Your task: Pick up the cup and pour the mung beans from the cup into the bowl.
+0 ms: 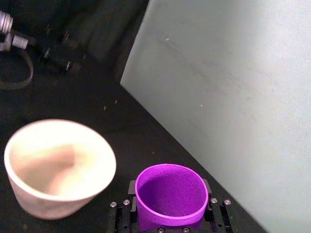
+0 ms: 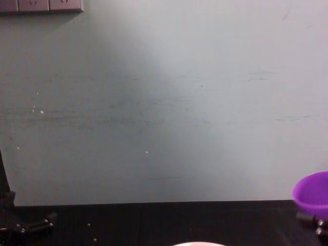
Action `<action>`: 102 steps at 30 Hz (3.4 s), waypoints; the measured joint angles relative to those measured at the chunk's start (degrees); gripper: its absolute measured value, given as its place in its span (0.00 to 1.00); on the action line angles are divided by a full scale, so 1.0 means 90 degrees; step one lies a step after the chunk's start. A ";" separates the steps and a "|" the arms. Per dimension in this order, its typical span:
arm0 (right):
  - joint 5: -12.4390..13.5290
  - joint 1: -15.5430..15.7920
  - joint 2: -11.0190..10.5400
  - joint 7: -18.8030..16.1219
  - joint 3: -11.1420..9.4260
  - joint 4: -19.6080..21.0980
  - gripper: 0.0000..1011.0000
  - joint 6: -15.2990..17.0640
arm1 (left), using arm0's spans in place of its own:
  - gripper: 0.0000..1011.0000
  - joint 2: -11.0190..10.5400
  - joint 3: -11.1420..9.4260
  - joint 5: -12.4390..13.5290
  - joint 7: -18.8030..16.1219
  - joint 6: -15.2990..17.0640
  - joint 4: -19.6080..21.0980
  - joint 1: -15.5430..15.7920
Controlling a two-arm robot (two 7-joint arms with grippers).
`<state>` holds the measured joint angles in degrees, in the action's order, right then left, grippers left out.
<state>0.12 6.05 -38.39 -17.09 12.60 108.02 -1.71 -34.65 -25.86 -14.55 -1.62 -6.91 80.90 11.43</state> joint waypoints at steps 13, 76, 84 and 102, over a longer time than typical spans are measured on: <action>-0.2696 -0.0671 -0.0203 0.0140 0.0985 0.0159 0.73 0.0166 | 1.00 0.0000 0.0000 0.0000 0.0000 0.0000 0.0000 0.0000; -0.7521 -0.1912 -0.0036 0.0075 0.2843 -0.0095 0.73 0.0698 | 1.00 0.0000 0.0000 0.0000 0.0000 0.0000 0.0000 0.0000; -0.7776 -0.1957 -0.0069 0.0114 0.2979 -0.0125 0.73 0.0721 | 1.00 0.0000 0.0000 0.0000 0.0000 0.0000 0.0000 0.0000; -0.8264 -0.2059 -0.0134 0.0086 0.3222 -0.0173 0.73 0.0830 | 1.00 0.0000 0.0000 0.0000 0.0000 0.0000 0.0000 0.0000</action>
<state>-74.26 -12.48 -39.60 -16.31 41.60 106.46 5.76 -34.65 -25.86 -14.55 -1.62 -6.91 80.90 11.43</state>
